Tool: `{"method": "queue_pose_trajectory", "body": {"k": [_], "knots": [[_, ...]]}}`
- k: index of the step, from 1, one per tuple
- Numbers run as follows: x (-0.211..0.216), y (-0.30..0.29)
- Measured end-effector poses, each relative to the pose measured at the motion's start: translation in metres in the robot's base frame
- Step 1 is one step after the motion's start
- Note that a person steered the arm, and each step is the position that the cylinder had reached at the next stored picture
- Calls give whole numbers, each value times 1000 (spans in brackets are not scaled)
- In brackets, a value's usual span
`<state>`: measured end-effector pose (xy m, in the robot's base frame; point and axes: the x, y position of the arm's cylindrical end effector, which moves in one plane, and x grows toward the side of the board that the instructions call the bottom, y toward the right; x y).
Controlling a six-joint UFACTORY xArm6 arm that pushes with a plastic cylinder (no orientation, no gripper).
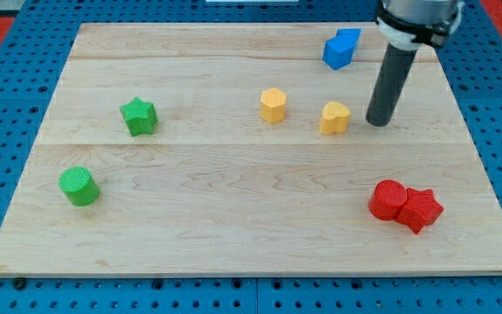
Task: Push the yellow hexagon into the green star
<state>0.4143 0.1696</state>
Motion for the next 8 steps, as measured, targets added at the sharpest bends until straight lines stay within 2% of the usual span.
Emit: {"method": "queue_pose_trajectory", "body": {"k": [1, 2, 3, 5, 7, 8], "knots": [[-23, -6], [-29, -60], [-29, -74], [-34, -192], [-45, -196], [-61, -252]]}}
